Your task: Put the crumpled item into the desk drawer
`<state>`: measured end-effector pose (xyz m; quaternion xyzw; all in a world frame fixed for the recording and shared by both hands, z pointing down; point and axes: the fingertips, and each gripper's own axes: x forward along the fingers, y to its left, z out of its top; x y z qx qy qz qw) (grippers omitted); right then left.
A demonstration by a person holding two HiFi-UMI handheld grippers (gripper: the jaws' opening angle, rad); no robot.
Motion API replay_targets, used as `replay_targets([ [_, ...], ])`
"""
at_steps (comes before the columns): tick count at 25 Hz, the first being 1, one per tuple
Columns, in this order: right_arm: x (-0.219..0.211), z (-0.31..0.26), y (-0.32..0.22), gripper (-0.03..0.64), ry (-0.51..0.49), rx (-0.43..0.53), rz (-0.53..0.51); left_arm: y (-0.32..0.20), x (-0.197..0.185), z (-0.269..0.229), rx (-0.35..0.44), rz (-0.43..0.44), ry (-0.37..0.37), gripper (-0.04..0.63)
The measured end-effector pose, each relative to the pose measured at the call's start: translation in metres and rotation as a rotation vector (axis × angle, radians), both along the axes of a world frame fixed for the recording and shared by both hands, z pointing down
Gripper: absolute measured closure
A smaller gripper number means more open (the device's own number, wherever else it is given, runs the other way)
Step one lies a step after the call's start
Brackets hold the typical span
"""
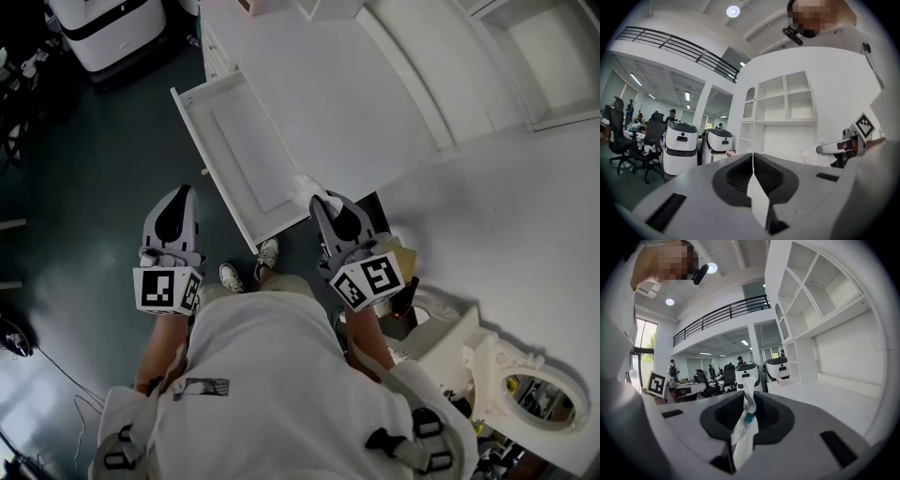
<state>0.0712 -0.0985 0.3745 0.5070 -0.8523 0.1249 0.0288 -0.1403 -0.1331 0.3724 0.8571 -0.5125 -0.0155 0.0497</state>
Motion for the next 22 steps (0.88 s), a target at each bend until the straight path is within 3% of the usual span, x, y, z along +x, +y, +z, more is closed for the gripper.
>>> replay_targets([
  [9,0.014,0.014,-0.053,0.545,-0.050,-0.026,-0.079,-0.035,0.015,-0.015,0.019,-0.091,-0.039,0.574],
  [17,-0.001,0.075,-0.085,0.545,-0.050,-0.143,-0.173,-0.034,0.006,-0.001,-0.020,-0.178,-0.053,0.574],
  [22,-0.004,0.121,-0.102,0.545,-0.053,-0.223,-0.179,-0.028,0.002,0.011,-0.046,-0.210,-0.068,0.574],
])
